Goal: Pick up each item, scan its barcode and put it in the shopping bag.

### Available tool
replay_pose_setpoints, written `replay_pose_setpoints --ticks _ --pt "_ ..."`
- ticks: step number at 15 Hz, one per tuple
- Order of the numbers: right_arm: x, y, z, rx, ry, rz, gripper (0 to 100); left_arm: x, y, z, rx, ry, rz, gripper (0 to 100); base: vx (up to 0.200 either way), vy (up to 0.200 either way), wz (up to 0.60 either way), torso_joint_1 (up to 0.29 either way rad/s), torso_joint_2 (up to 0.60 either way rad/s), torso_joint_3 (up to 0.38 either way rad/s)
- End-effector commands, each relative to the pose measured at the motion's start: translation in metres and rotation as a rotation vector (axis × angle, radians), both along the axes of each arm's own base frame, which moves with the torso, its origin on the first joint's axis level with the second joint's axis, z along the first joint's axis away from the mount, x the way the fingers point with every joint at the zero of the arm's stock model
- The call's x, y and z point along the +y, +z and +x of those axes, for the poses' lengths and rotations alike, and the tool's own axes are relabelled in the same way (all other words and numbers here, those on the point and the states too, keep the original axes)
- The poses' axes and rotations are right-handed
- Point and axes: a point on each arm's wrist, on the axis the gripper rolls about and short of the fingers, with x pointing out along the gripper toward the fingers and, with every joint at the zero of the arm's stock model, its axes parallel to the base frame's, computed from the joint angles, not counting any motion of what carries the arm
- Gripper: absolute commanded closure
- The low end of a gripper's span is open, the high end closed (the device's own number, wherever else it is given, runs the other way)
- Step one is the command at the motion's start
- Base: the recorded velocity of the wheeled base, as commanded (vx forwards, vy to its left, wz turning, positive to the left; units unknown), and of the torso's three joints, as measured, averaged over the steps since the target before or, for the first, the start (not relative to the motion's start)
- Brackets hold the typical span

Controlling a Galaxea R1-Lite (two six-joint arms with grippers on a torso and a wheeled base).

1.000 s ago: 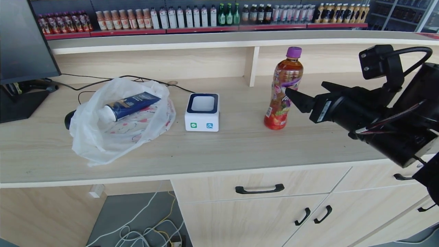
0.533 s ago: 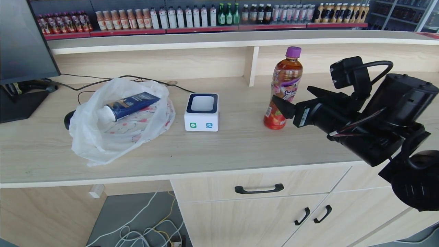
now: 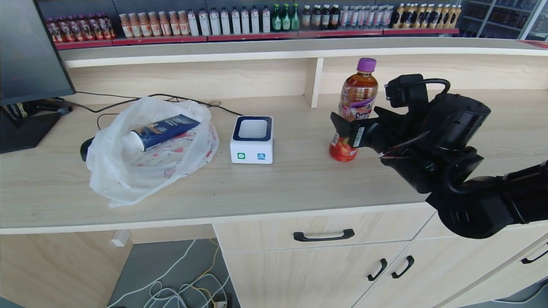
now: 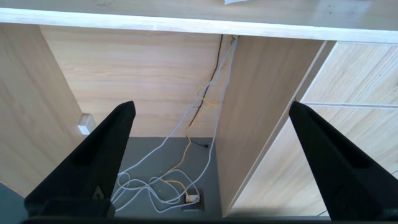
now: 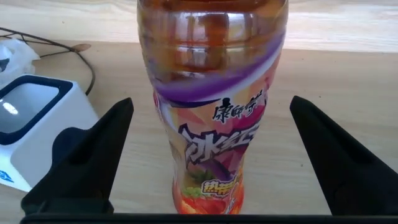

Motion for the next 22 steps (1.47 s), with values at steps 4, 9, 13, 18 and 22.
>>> replay_pose_setpoints --ticks 4,9,13,18,22 --pt "0.007 -0.005 0.018 0.009 -0.05 0.06 0 0.0 0.0 0.0 0.0 0.0 0.0 0 0.0 0.0 0.0 0.0 0.0 0.0" --pt "0.011 -0.007 0.028 -0.006 -0.052 0.054 0 0.0 0.0 0.0 0.0 0.002 0.0 0 0.0 0.0 0.0 0.0 0.0 0.0" --pt "0.015 -0.001 0.036 -0.038 -0.055 0.055 0 0.0 0.0 0.0 0.0 0.0 0.0 0 0.0 0.0 0.0 0.0 0.0 0.0" --pt "0.017 -0.003 0.041 -0.047 -0.059 0.021 0 0.0 0.0 0.0 0.0 0.002 0.0 0 0.0 0.0 0.0 0.0 0.0 0.0" --pt "0.018 -0.004 0.042 -0.049 -0.059 0.017 0 0.0 0.0 0.0 0.0 0.002 0.0 0 0.0 0.0 0.0 0.0 0.0 0.0"
